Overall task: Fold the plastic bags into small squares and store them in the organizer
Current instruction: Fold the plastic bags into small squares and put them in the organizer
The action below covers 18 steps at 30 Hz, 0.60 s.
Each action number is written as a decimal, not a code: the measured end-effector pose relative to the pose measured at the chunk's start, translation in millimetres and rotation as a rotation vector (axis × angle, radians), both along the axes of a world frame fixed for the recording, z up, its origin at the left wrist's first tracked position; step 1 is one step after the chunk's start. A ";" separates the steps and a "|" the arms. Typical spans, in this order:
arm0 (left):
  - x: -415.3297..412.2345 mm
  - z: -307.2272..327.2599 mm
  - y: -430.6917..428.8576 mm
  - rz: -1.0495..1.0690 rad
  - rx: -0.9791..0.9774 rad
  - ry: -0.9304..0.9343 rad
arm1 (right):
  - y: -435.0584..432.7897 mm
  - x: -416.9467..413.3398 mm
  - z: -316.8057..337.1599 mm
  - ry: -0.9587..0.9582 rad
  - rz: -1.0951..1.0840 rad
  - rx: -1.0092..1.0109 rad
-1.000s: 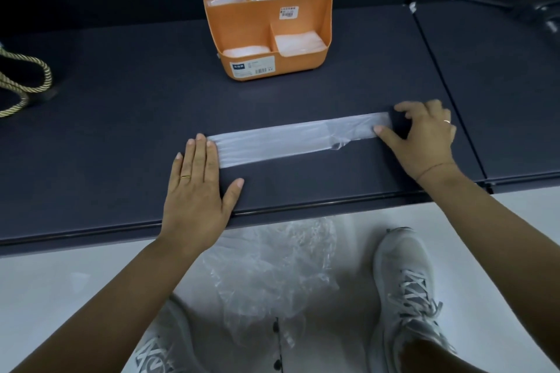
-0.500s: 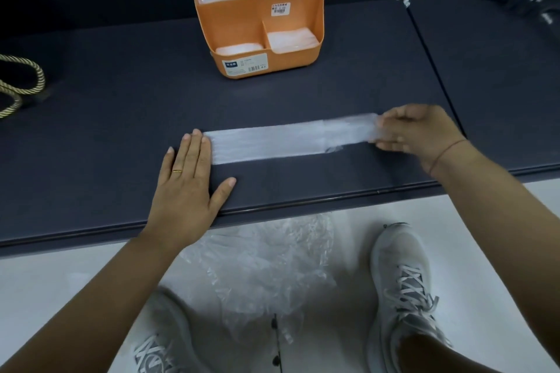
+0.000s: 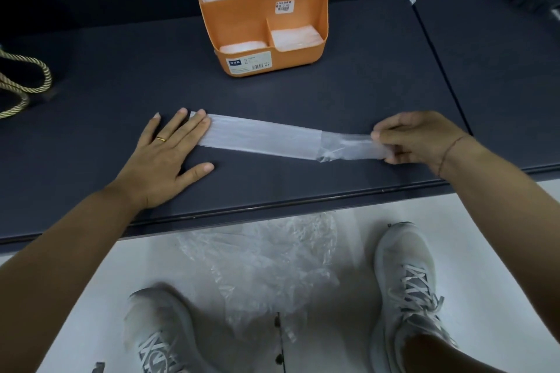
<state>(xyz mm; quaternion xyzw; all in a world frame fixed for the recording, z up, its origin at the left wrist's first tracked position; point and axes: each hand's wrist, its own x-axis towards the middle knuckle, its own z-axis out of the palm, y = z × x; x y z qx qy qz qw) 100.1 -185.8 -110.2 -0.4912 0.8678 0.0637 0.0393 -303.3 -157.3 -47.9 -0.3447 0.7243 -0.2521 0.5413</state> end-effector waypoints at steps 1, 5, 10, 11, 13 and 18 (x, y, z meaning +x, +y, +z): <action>1.4 0.1 -2.9 0.001 0.000 0.000 | -1.1 -1.3 -0.5 0.034 0.030 -0.002; -6.1 3.1 -2.0 0.023 -0.041 0.016 | 7.4 -10.3 2.1 0.028 0.118 0.065; -81.5 10.9 45.7 -0.042 -0.040 0.287 | 30.6 2.9 14.2 -0.132 0.142 0.097; -100.4 13.0 57.9 -0.061 -0.028 0.350 | 35.0 9.1 19.2 -0.172 0.153 0.087; -134.7 17.7 79.2 -0.088 -0.027 0.470 | 43.0 22.2 31.3 -0.265 0.183 0.059; -183.0 35.9 96.9 0.064 -0.111 0.848 | 48.5 40.9 52.8 -0.486 0.289 -0.020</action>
